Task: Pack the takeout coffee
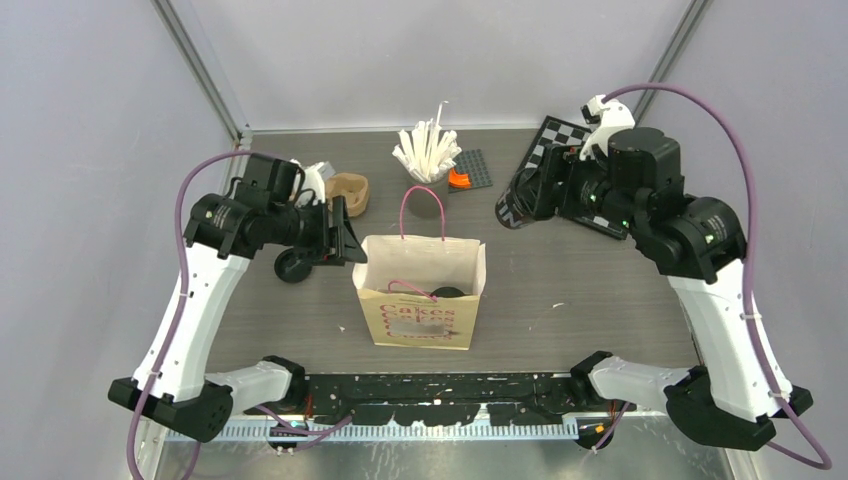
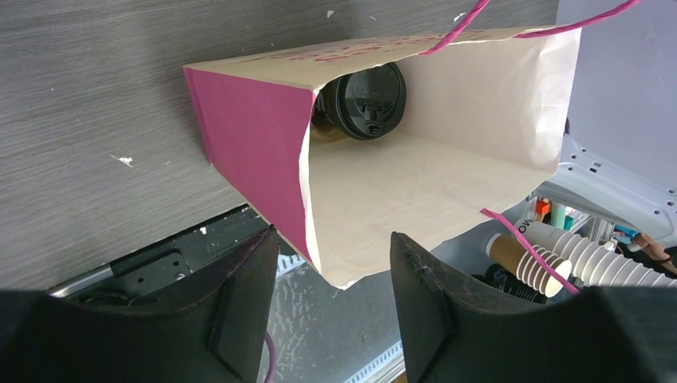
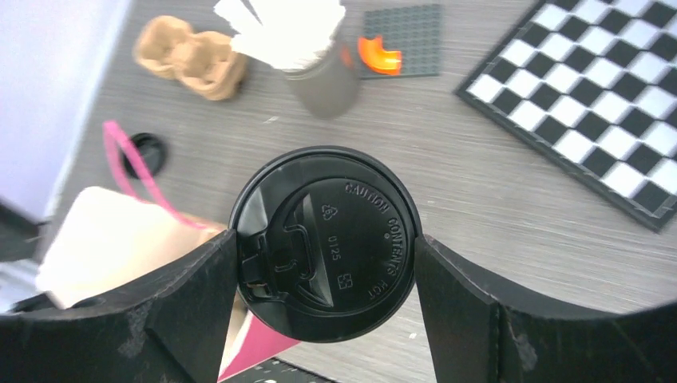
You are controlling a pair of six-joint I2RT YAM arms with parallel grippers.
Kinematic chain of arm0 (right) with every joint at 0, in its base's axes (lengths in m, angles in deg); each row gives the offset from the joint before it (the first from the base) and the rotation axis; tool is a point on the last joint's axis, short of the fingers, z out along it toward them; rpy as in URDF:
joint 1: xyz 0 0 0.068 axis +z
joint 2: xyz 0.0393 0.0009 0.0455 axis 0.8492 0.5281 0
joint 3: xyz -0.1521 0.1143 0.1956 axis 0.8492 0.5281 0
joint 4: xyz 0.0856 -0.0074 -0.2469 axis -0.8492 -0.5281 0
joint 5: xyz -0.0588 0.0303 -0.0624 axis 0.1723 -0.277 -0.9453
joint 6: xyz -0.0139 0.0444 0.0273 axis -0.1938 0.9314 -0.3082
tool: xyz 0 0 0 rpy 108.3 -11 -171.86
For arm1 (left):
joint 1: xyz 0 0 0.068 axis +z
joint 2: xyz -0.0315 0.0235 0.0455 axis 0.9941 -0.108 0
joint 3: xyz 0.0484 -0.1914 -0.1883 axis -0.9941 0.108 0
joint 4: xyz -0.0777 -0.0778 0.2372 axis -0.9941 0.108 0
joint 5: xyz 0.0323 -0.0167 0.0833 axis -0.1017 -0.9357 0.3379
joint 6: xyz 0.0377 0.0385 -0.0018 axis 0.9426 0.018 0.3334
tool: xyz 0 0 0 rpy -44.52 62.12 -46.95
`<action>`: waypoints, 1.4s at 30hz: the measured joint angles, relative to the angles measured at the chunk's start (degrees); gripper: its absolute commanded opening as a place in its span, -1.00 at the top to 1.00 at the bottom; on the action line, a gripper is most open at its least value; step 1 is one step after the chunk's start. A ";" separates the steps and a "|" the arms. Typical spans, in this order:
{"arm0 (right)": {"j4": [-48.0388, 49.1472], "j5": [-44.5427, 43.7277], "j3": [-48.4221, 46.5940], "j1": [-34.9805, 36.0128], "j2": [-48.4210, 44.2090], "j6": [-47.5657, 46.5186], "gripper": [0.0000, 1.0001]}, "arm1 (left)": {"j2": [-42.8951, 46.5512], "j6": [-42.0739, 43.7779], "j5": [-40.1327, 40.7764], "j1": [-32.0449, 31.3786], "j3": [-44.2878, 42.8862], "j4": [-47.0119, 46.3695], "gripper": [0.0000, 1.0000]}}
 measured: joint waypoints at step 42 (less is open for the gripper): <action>18.32 0.46 18.56 31.08 2.49 -12.74 -0.45 | 1.03 -11.04 -14.86 -0.31 17.53 -31.32 1.00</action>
